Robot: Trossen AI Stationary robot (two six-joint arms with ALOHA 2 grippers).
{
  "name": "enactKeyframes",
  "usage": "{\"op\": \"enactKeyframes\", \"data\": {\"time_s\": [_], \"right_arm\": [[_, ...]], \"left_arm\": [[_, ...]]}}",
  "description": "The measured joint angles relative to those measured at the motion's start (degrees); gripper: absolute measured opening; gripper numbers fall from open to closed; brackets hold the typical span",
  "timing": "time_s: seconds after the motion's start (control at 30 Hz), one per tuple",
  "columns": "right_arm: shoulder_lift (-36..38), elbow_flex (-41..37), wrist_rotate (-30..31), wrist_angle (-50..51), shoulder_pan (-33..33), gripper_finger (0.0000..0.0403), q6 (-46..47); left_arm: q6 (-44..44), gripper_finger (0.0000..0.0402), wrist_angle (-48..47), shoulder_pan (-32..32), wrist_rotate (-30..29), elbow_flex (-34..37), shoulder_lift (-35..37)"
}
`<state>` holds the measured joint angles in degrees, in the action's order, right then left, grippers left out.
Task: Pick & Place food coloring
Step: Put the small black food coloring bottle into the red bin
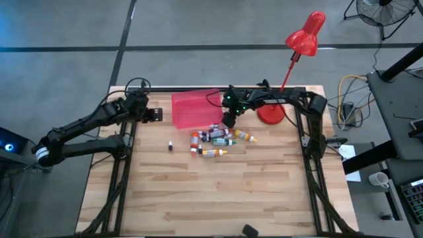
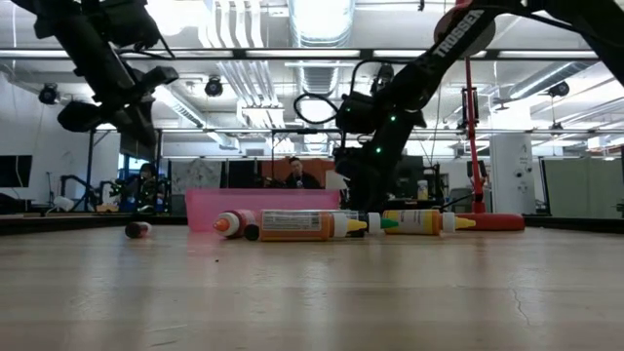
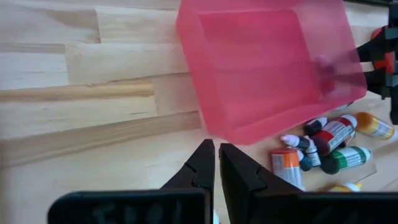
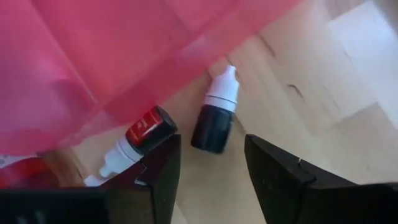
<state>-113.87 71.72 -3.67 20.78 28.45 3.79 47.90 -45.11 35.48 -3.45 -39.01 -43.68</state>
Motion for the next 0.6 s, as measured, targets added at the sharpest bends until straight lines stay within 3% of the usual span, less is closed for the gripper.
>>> {"op": "enactKeyframes", "data": {"time_s": [0.33, 0.6], "right_arm": [[-3.0, 1.3, 0.7, -0.7, -0.1, 0.0150, -0.3], [-2.9, 1.1, 2.1, -3.1, 0.3, 0.0105, -2.6]], "left_arm": [[0.4, 0.0000, -0.1, 0.0, -0.1, 2.2, 0.0], [0.5, 0.0000, 0.0, 0.0, -0.1, 2.7, 0.0]]}}
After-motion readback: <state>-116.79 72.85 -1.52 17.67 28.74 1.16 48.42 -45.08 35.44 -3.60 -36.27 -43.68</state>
